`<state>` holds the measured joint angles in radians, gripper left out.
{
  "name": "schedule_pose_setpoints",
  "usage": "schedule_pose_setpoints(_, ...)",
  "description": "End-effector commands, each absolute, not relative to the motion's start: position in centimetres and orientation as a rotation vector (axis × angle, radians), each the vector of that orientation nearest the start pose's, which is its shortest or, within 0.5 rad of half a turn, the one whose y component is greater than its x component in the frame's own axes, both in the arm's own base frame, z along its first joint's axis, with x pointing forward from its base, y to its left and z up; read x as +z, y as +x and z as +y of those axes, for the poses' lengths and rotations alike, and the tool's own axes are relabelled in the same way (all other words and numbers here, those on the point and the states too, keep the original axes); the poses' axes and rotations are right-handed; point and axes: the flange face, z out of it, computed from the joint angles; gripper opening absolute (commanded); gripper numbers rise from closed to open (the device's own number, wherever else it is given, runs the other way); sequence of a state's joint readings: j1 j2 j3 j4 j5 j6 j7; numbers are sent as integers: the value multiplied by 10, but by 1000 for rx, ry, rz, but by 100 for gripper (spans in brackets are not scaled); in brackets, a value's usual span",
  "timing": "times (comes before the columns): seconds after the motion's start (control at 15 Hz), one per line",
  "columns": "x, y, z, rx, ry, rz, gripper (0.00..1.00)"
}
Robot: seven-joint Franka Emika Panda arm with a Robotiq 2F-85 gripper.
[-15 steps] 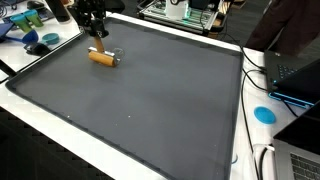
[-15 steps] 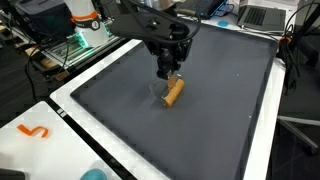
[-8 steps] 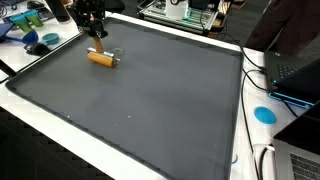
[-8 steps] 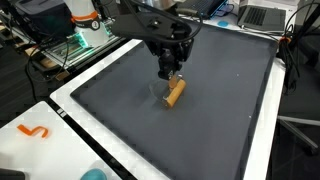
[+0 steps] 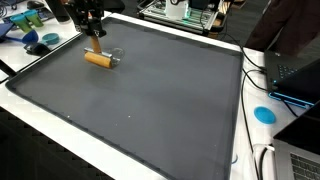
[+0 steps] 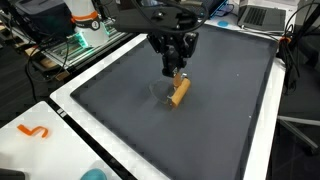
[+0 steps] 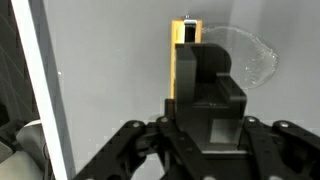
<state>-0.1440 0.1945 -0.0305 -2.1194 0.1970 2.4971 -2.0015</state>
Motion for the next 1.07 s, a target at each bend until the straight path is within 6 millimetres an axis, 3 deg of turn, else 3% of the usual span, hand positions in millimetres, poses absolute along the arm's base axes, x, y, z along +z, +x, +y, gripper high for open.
schedule_pose_setpoints(0.0,365,570,-100,331,2022,2214,24)
schedule_pose_setpoints(0.47,430,557,-75,358,2039,2117,24)
schedule_pose_setpoints(0.73,468,551,-44,252,2090,1968,24)
schedule_pose_setpoints(1.0,485,546,-4,107,2182,1815,24)
